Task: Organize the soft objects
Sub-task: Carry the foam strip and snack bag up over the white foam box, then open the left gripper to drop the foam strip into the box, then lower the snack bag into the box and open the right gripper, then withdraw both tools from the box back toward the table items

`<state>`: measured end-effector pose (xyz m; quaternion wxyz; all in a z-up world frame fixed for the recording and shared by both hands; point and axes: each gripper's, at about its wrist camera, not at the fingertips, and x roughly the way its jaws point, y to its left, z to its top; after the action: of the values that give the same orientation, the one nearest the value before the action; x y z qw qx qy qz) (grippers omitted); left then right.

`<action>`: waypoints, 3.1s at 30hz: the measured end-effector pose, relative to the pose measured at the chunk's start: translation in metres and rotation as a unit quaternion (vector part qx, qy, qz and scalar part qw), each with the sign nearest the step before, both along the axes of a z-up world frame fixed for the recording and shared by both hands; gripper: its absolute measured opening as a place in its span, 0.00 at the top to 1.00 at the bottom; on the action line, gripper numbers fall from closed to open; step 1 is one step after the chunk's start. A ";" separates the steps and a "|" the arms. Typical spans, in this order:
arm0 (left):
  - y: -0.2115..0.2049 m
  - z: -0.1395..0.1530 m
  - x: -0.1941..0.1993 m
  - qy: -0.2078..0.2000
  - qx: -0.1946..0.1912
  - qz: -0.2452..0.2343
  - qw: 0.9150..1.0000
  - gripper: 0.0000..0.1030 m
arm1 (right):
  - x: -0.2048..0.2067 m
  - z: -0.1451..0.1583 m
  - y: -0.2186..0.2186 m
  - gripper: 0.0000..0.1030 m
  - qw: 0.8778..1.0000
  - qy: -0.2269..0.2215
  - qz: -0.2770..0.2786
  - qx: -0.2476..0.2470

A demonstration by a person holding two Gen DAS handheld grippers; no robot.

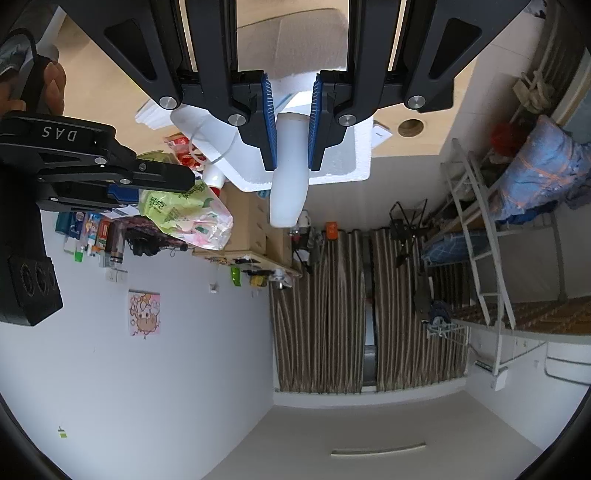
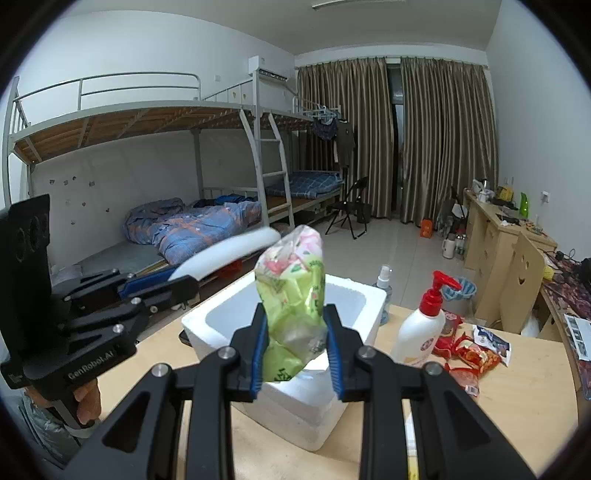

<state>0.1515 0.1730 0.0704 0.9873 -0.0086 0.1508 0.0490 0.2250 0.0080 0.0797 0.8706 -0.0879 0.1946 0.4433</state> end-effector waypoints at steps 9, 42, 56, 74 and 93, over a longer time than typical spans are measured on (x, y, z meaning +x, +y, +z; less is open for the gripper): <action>0.009 -0.006 0.026 0.013 -0.001 -0.014 1.000 0.76 | 0.012 -0.004 0.011 0.68 1.000 0.009 0.001 -0.002; 0.035 -0.006 0.025 -0.016 -0.010 0.043 0.999 0.11 | 0.028 -0.005 0.032 0.40 1.000 0.014 -0.007 -0.017; 0.019 0.000 0.016 -0.022 -0.008 0.040 0.999 0.06 | 0.014 0.010 -0.008 0.36 0.999 0.008 -0.033 0.013; -0.043 0.016 -0.032 -0.038 -0.003 0.006 0.999 0.00 | -0.043 0.030 -0.090 0.00 0.990 -0.056 -0.108 0.069; -0.102 0.022 -0.072 -0.052 0.001 -0.030 0.998 0.00 | -0.088 0.022 -0.153 0.00 0.980 -0.072 -0.158 0.094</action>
<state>0.0799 0.0713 0.0927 0.9949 -0.0054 0.0994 0.0193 0.1371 -0.1451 0.1020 0.9456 -0.0058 0.1005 0.3094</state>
